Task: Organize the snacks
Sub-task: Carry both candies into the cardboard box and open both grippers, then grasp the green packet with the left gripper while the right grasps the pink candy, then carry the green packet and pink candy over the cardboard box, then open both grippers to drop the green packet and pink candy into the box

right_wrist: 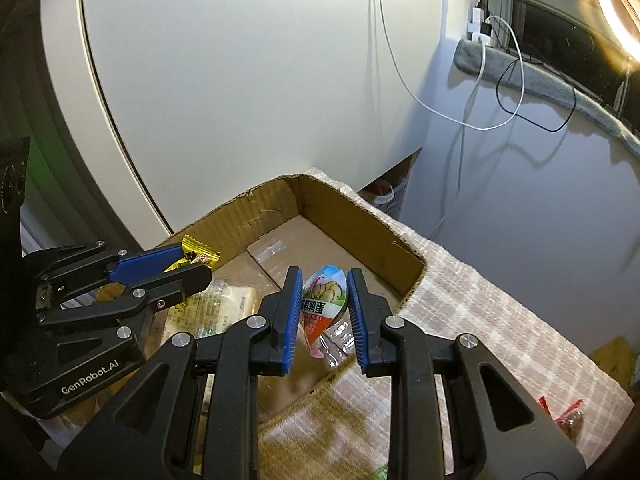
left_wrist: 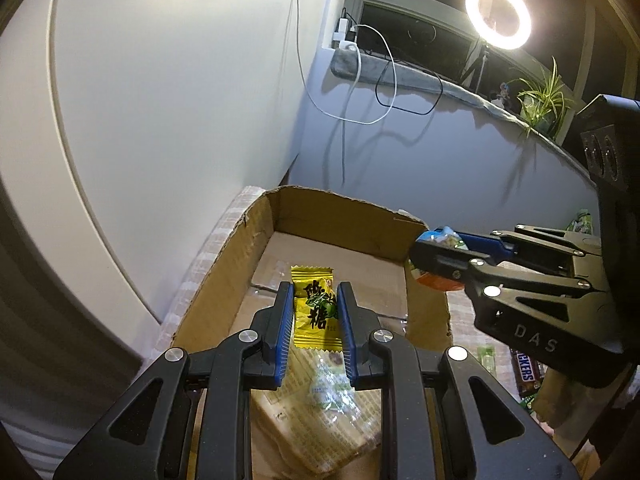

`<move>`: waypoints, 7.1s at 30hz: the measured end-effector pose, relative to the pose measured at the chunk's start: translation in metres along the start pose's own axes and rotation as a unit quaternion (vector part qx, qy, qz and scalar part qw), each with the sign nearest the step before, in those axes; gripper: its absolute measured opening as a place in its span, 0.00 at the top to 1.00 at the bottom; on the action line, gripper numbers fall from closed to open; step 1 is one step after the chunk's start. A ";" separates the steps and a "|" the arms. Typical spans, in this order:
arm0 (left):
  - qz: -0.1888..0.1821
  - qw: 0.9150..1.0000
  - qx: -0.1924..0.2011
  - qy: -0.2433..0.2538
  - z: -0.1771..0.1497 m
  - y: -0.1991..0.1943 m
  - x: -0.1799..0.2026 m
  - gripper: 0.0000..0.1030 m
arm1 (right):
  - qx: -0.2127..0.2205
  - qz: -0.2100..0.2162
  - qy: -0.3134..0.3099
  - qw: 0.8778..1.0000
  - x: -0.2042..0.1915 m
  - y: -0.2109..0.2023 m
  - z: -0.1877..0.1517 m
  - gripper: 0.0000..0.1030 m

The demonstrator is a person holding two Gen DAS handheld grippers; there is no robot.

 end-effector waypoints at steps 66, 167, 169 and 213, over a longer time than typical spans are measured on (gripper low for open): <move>-0.097 0.992 -0.018 0.079 -0.078 -0.049 0.108 0.41 | 0.030 -0.073 0.072 0.994 0.039 -0.188 -0.153 0.03; -0.064 0.995 -0.015 0.078 -0.035 -0.041 0.038 0.80 | 0.038 0.021 -0.002 0.999 0.001 -0.101 -0.061 0.80; -0.058 0.995 -0.010 0.077 -0.031 -0.040 0.034 0.80 | 0.038 0.024 -0.004 0.999 0.000 -0.093 -0.051 0.80; -0.002 0.998 0.021 0.060 0.001 -0.024 0.007 0.46 | 0.017 0.027 0.001 0.999 0.003 -0.013 -0.004 0.23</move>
Point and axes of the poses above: each gripper's, at about its wrist camera, not at the fingertips, and y roughly the way its jaws point, x to its right, z to its top, the point moved 6 cm from there along y, roughly the way its jaws point, and after that the axes turned 14 degrees about -y, right-handed, at the moved point
